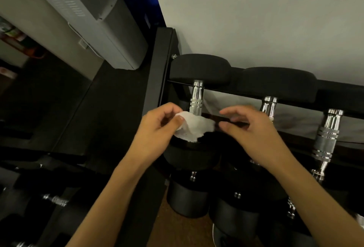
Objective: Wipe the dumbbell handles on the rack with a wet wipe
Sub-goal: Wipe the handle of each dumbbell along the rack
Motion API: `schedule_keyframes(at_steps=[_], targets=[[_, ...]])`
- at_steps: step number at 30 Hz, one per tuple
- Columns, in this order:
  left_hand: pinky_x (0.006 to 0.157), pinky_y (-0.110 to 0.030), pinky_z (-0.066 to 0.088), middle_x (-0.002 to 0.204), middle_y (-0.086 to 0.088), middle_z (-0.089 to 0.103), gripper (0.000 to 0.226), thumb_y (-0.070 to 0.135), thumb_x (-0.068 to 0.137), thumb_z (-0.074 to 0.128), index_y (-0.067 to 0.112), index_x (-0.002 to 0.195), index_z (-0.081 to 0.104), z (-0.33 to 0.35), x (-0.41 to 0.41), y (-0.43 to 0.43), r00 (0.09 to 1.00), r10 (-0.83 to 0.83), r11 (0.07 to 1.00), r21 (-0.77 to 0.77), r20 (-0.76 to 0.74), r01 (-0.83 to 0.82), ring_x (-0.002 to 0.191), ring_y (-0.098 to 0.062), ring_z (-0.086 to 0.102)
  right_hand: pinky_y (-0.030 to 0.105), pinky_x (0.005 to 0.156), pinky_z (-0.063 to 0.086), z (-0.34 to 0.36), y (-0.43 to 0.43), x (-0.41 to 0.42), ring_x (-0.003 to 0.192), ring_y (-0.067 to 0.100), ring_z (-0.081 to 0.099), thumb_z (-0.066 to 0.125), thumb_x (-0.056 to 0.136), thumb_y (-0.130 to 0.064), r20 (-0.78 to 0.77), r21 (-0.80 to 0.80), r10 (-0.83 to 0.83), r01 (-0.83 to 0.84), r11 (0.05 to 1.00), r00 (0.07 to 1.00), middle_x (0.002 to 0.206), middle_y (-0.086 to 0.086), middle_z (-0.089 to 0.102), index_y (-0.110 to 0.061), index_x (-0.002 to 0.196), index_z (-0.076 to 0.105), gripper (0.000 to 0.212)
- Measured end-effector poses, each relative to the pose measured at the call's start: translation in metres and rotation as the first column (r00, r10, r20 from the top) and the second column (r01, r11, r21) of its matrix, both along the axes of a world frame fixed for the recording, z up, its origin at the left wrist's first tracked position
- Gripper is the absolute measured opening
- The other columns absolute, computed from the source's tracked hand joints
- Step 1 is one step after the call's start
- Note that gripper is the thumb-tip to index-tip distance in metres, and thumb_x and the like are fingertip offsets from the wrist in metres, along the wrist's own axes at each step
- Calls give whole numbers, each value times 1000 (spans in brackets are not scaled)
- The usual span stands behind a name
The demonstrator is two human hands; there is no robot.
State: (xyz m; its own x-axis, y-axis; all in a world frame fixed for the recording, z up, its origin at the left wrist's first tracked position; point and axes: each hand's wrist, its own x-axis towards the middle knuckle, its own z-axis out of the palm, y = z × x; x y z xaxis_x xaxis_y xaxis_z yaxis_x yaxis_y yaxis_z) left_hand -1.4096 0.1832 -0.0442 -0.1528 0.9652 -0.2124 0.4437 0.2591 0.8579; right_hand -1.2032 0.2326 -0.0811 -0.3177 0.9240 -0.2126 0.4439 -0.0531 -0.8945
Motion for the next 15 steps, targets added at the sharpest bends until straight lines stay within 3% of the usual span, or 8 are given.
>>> schedule_keyframes(at_steps=[2, 4, 8, 9, 11, 13, 15], targets=[[64, -20, 47, 67, 8, 61, 14, 7, 95, 52, 11, 88, 64, -2, 10, 6, 998, -47, 999, -7, 32, 48, 67, -5, 58, 18, 87, 45, 6, -8, -14, 103, 0, 58, 77, 77, -29, -102, -18, 105, -107, 994, 989, 111, -14, 62, -31, 110, 67, 34], [65, -20, 48, 73, 0, 63, 13, 6, 95, 52, 9, 91, 65, -2, 18, 12, 995, -70, 998, 6, 71, 70, 71, -8, 60, 17, 84, 47, 4, -14, -26, 99, -1, 57, 78, 75, -33, -37, -9, 204, -205, 979, 978, 106, -14, 62, -28, 110, 66, 37], [58, -20, 51, 80, 0, 66, 10, 1, 89, 60, 9, 89, 67, 1, 14, 15, 988, -35, 999, 3, 149, 35, 67, -9, 61, 36, 75, 54, -9, -6, -23, 78, 12, 65, 69, 84, -17, 72, 32, 160, -163, 986, 984, 82, -4, 70, -20, 88, 72, 6], [55, -21, 51, 80, 1, 67, 10, 2, 88, 62, 10, 88, 68, 0, 10, 14, 990, -8, 1000, -10, 139, 10, 62, -10, 60, 35, 75, 55, -10, -2, -18, 78, 12, 67, 67, 86, -13, 48, 7, 140, -140, 990, 989, 81, -4, 72, -21, 89, 73, 11], [54, -23, 52, 81, -1, 69, 7, 7, 88, 64, 12, 87, 70, -4, -2, 12, 996, 43, 999, -29, 73, -41, 57, -10, 59, 19, 76, 54, -8, 4, -7, 82, 3, 68, 62, 91, -12, -42, -109, 135, -139, 984, 990, 86, -8, 75, -24, 95, 75, 18], [59, -23, 54, 84, -2, 70, 9, 12, 90, 63, 14, 88, 71, -10, -14, 9, 995, 92, 995, -39, 30, -91, 63, -8, 61, 4, 73, 48, -6, 7, -1, 83, -7, 66, 58, 95, -14, -61, -152, 158, -166, 974, 985, 89, -14, 74, -28, 96, 74, 21], [69, -23, 55, 89, -2, 71, 13, 15, 92, 59, 14, 90, 72, -14, -22, 6, 988, 148, 988, -59, 46, -145, 78, -8, 65, 3, 71, 47, -7, 8, 0, 82, -7, 65, 57, 96, -13, -41, -139, 140, -144, 980, 989, 86, -14, 74, -27, 92, 74, 22]])
